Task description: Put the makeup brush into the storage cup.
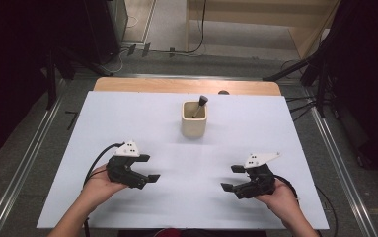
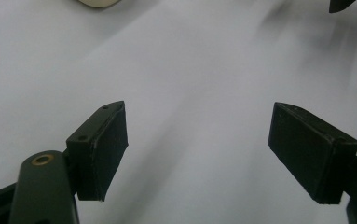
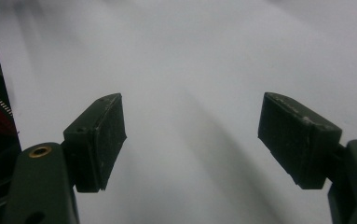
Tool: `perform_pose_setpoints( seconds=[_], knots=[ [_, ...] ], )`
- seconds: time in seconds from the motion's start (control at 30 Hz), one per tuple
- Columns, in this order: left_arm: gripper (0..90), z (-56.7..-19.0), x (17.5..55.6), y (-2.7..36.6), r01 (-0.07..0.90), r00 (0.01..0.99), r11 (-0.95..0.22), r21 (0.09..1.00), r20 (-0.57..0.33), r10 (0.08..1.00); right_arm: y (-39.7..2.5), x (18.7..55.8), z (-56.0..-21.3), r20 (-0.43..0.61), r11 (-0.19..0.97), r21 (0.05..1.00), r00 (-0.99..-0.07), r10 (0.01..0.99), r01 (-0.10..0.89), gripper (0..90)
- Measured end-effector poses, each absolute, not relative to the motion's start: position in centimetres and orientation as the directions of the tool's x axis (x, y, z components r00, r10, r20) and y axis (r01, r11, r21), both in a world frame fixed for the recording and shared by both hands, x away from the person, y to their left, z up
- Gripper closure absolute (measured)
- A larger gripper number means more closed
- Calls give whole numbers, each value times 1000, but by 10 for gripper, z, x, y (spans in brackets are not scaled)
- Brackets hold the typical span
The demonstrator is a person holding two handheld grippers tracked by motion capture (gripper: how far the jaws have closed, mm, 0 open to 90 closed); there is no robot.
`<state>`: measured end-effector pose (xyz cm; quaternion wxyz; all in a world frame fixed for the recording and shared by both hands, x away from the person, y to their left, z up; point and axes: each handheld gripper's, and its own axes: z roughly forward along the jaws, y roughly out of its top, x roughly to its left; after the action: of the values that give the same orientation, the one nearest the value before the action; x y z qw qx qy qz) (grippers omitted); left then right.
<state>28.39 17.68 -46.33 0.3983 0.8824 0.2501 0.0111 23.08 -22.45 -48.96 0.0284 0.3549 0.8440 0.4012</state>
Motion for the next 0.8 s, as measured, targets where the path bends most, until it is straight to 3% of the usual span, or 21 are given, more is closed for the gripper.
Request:
perform_pose_setpoints(
  seconds=[0.8],
  knots=[
    [203,-470,276,197,440,867,-585,681,-154,473,-230,234,-492,233,417,694,-731,641,587,241]
  ],
)
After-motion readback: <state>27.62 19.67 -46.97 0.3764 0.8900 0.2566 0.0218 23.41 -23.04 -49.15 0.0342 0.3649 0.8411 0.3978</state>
